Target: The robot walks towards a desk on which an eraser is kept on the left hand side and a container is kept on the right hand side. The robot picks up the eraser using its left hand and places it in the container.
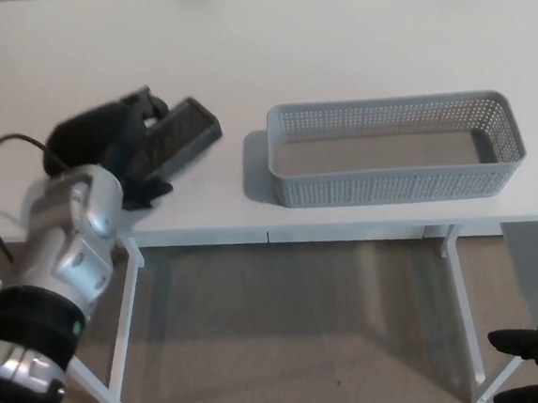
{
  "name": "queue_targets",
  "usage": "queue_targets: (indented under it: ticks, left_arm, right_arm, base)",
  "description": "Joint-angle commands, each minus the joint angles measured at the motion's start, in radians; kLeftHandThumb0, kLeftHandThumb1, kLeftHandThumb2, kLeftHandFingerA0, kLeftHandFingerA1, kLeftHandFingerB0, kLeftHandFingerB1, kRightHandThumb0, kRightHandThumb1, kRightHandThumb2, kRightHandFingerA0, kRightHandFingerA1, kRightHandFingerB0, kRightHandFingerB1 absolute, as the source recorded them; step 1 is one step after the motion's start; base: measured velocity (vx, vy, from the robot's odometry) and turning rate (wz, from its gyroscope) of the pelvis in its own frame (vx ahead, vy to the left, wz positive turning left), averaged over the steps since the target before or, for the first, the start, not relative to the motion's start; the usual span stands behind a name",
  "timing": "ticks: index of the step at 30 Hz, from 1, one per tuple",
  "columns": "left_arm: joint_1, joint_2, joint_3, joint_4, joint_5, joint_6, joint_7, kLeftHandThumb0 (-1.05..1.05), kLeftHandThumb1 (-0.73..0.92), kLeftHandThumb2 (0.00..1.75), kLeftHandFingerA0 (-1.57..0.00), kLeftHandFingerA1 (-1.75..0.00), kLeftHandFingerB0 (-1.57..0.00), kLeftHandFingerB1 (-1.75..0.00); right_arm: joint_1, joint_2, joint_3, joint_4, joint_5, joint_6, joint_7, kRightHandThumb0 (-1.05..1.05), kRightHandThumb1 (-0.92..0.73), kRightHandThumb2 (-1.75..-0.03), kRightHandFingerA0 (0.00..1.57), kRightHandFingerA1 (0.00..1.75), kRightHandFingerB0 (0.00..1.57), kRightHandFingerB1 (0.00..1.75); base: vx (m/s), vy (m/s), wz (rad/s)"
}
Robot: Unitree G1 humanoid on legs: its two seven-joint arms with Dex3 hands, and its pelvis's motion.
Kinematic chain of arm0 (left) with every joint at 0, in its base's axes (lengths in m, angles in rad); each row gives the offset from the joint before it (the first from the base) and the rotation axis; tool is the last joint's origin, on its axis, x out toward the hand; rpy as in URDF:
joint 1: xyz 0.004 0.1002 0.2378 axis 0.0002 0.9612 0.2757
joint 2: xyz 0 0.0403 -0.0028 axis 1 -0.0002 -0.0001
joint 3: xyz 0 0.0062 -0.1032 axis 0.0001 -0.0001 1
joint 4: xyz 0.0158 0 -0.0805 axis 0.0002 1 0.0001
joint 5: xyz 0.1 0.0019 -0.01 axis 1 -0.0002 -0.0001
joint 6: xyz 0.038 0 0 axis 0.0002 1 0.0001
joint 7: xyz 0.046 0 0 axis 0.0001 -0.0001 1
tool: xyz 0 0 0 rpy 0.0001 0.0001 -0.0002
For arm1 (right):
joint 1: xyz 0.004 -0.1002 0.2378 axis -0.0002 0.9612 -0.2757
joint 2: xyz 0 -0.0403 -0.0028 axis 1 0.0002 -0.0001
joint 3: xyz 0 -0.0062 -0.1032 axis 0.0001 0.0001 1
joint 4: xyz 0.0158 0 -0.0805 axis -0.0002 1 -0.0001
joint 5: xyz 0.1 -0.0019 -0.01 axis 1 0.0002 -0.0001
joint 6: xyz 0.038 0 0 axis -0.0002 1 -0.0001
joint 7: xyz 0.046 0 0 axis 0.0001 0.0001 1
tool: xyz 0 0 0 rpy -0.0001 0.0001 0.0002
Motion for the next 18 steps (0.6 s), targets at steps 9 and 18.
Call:
queue_targets:
  ticks: [9,18]
  left_arm:
    - [-0.054,0.023,0.004,-0.109,-0.001,-0.004,-0.051,-0.20,0.77,0.62,-0.68,-1.60,-0.63,-0.98]
    - [-0.124,-0.029,-0.125,-0.141,0.058,-0.016,-0.088,-0.29,0.80,0.63,-0.70,-1.47,-0.63,-0.97]
  right_arm:
    - [0.008,-0.024,-0.007,0.005,-0.004,0.004,0.010,-0.15,-0.36,-0.82,0.46,0.62,0.19,0.52]
    - [0.015,-0.016,0.020,0.026,-0.015,-0.018,0.012,-0.14,-0.37,-0.83,0.48,0.63,0.19,0.52]
  base:
    - [0.00,0.000,0.00]
    - [0.00,0.000,0.00]
